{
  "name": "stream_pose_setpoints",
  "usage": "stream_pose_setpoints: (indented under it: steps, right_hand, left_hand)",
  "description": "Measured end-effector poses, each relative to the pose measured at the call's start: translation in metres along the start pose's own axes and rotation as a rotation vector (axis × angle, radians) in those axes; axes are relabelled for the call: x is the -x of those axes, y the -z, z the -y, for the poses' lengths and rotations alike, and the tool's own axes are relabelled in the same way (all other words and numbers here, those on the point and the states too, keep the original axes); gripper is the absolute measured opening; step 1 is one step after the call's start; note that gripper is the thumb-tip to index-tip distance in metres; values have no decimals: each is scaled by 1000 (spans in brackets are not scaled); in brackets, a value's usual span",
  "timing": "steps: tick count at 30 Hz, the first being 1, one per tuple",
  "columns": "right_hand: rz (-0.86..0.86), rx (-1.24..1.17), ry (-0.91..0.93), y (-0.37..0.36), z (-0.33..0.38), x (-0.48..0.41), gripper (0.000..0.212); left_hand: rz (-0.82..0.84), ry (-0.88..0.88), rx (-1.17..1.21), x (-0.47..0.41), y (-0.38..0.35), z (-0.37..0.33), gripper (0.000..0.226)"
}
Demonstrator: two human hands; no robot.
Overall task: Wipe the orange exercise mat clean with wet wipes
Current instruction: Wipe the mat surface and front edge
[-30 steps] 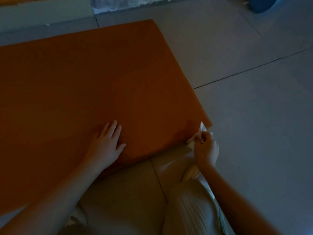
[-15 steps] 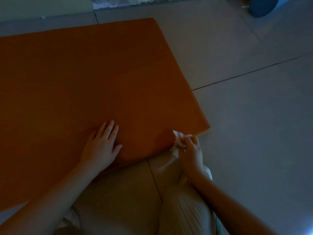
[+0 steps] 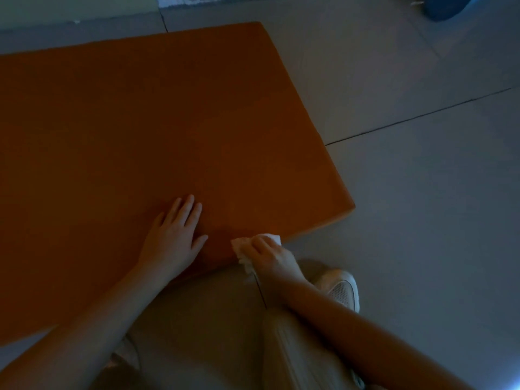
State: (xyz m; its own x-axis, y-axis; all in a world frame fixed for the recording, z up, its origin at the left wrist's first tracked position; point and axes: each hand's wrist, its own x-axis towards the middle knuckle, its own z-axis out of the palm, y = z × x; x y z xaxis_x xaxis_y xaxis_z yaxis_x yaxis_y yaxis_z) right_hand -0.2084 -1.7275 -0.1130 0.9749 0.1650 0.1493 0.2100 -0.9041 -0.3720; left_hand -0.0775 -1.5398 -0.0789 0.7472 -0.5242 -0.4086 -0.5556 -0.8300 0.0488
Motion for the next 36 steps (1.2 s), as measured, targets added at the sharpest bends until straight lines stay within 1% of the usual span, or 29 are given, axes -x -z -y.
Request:
stream_pose_setpoints:
  steps: [3, 6, 9, 13, 16, 17, 20, 21, 22, 23, 24, 26, 27, 28, 29, 30, 31, 32, 33, 34, 36]
  right_hand:
    - [9, 67, 156, 5, -10, -4, 33]
    - [-15, 128, 258, 11, -29, 7, 20]
    - [-4, 90, 289, 11, -32, 4, 27]
    - [-2, 35, 301, -2, -24, -1, 24]
    - [-31, 2, 327, -6, -22, -1, 35]
    - [-29, 5, 339, -7, -23, -3, 35]
    - [3, 43, 432, -3, -20, -11, 16]
    - [14, 52, 472, -2, -16, -16, 22]
    - [4, 38, 508, -4, -11, -20, 32]
    - [16, -14, 505, -7, -1, -27, 40]
    - [24, -82, 493, -11, 9, -35, 38]
    - [167, -161, 490, -23, 28, -47, 8]
    - [250, -194, 502, -28, 37, -52, 27]
    - [309, -212, 524, -36, 38, -53, 35]
    - [383, -215, 511, -35, 37, -54, 33]
    - [390, -181, 537, -36, 33, -54, 28]
    - [385, -135, 554, -29, 28, -54, 29]
    - [354, -104, 591, -29, 19, -51, 36]
    - [364, -58, 612, -21, 13, -49, 39]
    - [353, -37, 638, -16, 6, -47, 44]
    - [371, -42, 658, -6, 3, -47, 72]
  left_hand:
    - [-10, -27, 33, 1, 1, 3, 71]
    - [-3, -68, 43, 7, -1, 13, 70]
    - [-6, -97, 45, 15, -4, 22, 68]
    - [-15, -142, 54, 21, -9, 35, 67]
    - [-12, -160, 53, 29, -16, 47, 63]
    - [-18, -161, 58, 31, -18, 51, 62]
    - [-31, -164, 54, 39, -26, 61, 60]
    - [-33, -163, 51, 41, -27, 65, 63]
    - [-39, -165, 41, 44, -28, 68, 67]
    - [-46, -168, 33, 46, -30, 71, 68]
    - [-48, -168, 29, 49, -32, 75, 69]
    - [-38, -157, 35, 55, -36, 85, 67]
    - [-41, -152, 39, 58, -39, 91, 66]
    - [-42, -151, 51, 61, -42, 97, 65]
    - [-60, -152, 73, 64, -44, 103, 64]
    - [-85, -141, 102, 68, -46, 108, 64]
    - [-110, -119, 122, 71, -49, 115, 64]
    - [-127, -83, 131, 77, -50, 122, 66]
    - [-155, -31, 140, 83, -53, 130, 69]
    - [-175, 58, 166, 90, -58, 142, 74]
    - [-177, 269, 263, 107, -66, 166, 83]
